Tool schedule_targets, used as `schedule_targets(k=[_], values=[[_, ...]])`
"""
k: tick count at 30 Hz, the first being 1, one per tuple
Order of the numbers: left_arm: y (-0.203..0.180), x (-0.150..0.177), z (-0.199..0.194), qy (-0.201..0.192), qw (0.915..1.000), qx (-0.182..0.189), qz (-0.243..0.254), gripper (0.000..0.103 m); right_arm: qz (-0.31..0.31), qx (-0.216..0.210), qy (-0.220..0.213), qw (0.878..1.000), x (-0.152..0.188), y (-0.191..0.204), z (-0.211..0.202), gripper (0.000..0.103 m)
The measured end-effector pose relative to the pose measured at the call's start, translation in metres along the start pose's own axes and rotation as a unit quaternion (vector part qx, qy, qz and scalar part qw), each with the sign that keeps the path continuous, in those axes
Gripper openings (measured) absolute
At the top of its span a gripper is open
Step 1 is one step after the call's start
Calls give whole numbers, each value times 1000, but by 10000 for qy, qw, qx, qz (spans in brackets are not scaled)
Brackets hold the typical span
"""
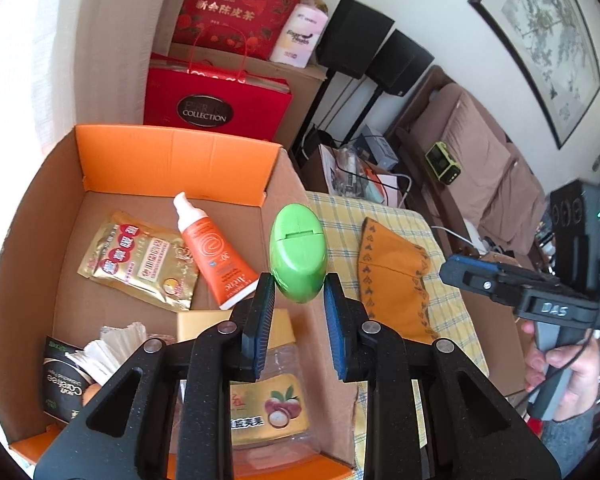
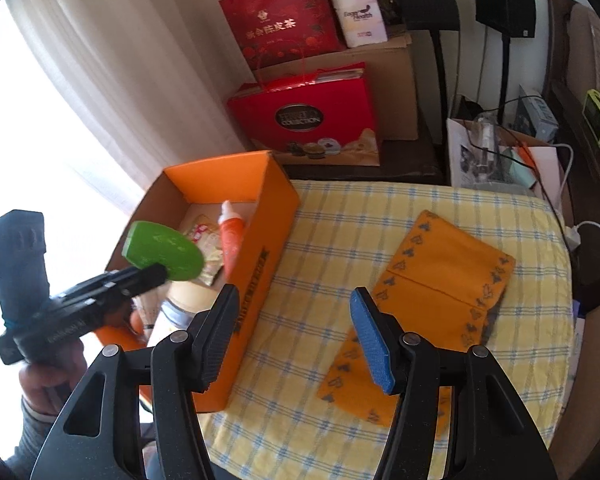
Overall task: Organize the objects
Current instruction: 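Hold the egg over the box with the left gripper while the right gripper grasps the orange cloth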
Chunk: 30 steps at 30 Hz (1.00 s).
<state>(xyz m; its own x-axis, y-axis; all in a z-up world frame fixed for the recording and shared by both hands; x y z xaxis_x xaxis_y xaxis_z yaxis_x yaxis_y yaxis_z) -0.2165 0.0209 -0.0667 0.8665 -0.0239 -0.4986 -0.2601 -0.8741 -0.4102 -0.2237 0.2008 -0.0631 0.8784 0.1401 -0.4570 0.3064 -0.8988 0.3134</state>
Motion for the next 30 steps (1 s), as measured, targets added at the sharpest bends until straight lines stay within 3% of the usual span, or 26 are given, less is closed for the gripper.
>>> schedule_targets(k=[9,20,30], values=[[12,3,-17,-170,9998,-74,17,23,313,690,252,9968,43,-74,14,60],[15,11,-23,-194,9998,-11,29,23,-679,841,624,9922,103,-46,25,60],[17,13,-20,-145,9999,15,14,23,-1929,1594,1025,9627,125,-42,60,57]])
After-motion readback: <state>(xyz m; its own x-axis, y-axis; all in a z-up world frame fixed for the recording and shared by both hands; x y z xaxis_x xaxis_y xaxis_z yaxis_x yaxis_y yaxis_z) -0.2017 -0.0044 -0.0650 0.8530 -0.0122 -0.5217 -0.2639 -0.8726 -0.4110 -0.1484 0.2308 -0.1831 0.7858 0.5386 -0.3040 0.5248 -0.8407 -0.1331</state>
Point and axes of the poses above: each gripper's, at about its wrist camera, not at the fingertips, and z roughly the way its jaws point, y to its left, x to its underside, the point moved 7 cm from there along z, roughly the way its jaws point, and after that the axes turned 6 degrees about y, right-handed, at the moved point
